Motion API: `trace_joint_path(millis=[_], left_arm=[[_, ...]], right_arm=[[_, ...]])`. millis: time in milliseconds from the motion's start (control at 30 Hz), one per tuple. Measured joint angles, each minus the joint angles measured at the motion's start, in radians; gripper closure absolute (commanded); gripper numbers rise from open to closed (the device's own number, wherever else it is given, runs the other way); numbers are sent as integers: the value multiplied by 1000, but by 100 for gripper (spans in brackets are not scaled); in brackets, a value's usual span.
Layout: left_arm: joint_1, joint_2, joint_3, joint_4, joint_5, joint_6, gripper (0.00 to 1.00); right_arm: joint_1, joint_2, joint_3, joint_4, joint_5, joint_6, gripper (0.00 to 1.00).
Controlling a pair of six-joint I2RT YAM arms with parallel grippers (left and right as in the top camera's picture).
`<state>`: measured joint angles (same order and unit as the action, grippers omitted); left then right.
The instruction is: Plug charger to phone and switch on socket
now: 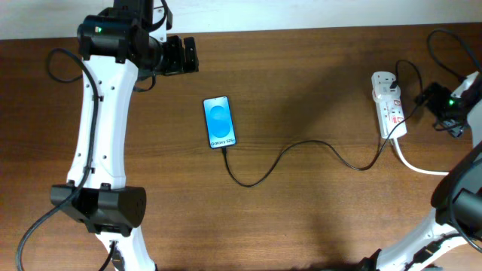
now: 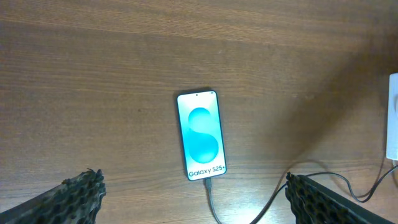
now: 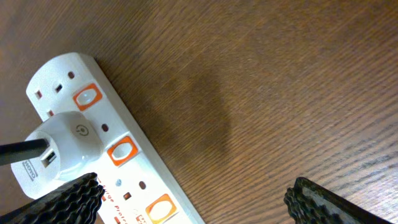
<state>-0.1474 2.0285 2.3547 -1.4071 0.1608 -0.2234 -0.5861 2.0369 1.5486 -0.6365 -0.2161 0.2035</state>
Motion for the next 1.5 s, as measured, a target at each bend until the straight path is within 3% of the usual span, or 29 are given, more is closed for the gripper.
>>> trace_joint_path(millis=[800, 1500], left_arm=[[0, 0, 0, 0, 0, 0, 1], [0, 0, 0, 0, 0, 0, 1]], right_arm=[[59, 92, 0, 45, 79, -19, 1], [93, 104, 0, 80, 99, 112, 0]])
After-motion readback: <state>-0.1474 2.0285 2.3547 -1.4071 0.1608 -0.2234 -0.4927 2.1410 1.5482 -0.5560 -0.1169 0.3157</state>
